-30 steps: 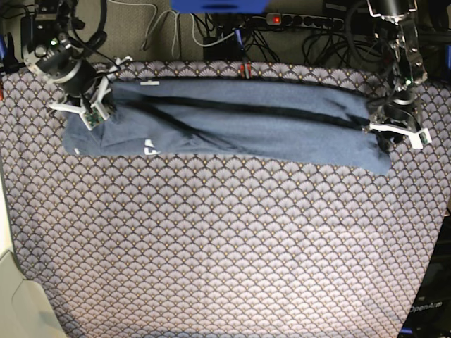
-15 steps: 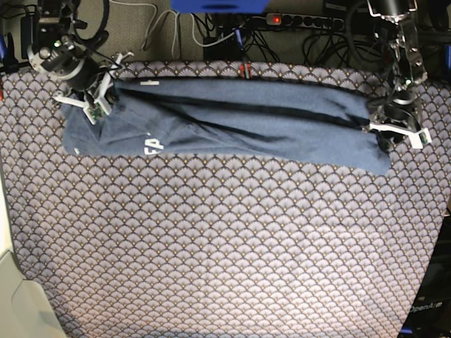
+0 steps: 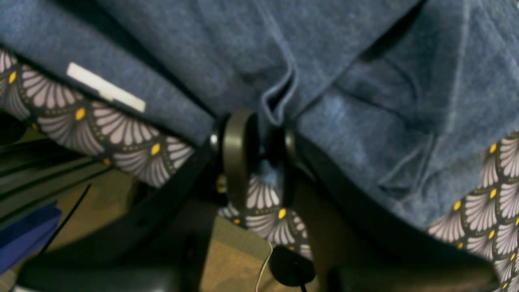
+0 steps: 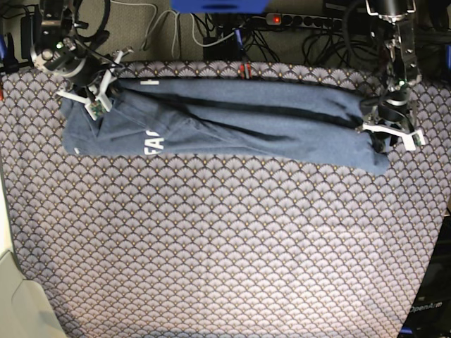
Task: Fold the T-shirt properly
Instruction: 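Grasp the strip end with the left gripper and fold inward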
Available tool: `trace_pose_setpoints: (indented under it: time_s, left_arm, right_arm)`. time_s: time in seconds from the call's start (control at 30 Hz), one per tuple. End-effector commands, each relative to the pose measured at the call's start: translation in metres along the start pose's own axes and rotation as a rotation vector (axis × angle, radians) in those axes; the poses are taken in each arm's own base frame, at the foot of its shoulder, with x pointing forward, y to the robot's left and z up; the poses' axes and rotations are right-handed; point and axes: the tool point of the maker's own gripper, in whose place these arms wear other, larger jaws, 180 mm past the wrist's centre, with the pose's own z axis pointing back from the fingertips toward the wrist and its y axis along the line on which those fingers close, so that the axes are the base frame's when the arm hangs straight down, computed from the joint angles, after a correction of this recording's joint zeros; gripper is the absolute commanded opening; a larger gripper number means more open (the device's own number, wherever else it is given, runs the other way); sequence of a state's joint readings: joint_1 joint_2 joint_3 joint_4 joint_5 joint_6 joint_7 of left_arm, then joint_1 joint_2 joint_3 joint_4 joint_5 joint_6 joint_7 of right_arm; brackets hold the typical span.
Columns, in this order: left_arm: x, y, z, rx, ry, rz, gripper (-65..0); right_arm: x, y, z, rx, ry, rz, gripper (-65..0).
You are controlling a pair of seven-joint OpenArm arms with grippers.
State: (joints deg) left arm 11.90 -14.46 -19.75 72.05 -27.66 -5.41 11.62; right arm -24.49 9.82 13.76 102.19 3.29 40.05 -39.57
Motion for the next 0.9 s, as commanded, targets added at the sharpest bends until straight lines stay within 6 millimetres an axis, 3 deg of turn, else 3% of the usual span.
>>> trace_pose_setpoints:
  time_s: [0.0, 0.13, 0.17, 0.27, 0.4, 0.5, 0.63, 0.87]
  left_arm:
    - [-0.035, -0.006, 0.005, -0.017, 0.134, 0.002, -41.5]
    - [-0.040, -0.011, 0.006, -0.022, 0.140, 0.014, -42.8]
    - [-0.040, -0.011, 0.006, -0.022, 0.141, 0.014, -45.6]
    - [-0.043, -0.010, 0.008, -0.020, 0.146, 0.014, -65.0]
    - [-0.039, -0.012, 0.009, -0.026, 0.135, 0.010, -64.8]
    - [-0.023, -0.021, 0.012, -0.047, 0.093, 0.001, -64.5]
    - [0.008, -0.061, 0.026, -0.133, -0.006, -0.002, -64.5]
    - [0.027, -0.184, 0.061, -0.424, -0.030, -0.063, -64.5]
  right_arm:
    - [0.006, -0.004, 0.003, -0.008, -0.026, 0.007, -51.8]
    - [0.011, -0.006, 0.003, -0.013, -0.034, 0.011, -51.8]
    - [0.011, -0.007, 0.002, -0.014, -0.036, 0.011, -51.8]
    - [0.011, -0.007, 0.002, -0.014, -0.036, 0.011, -51.8]
    - [0.011, -0.007, 0.003, -0.014, -0.037, 0.012, -51.8]
    - [0.017, -0.010, 0.002, -0.020, -0.047, 0.015, -51.8]
    - [0.018, -0.010, 0.001, -0.021, -0.050, 0.013, -51.8]
    - [0.018, -0.009, 0.001, -0.020, -0.052, 0.011, -51.8]
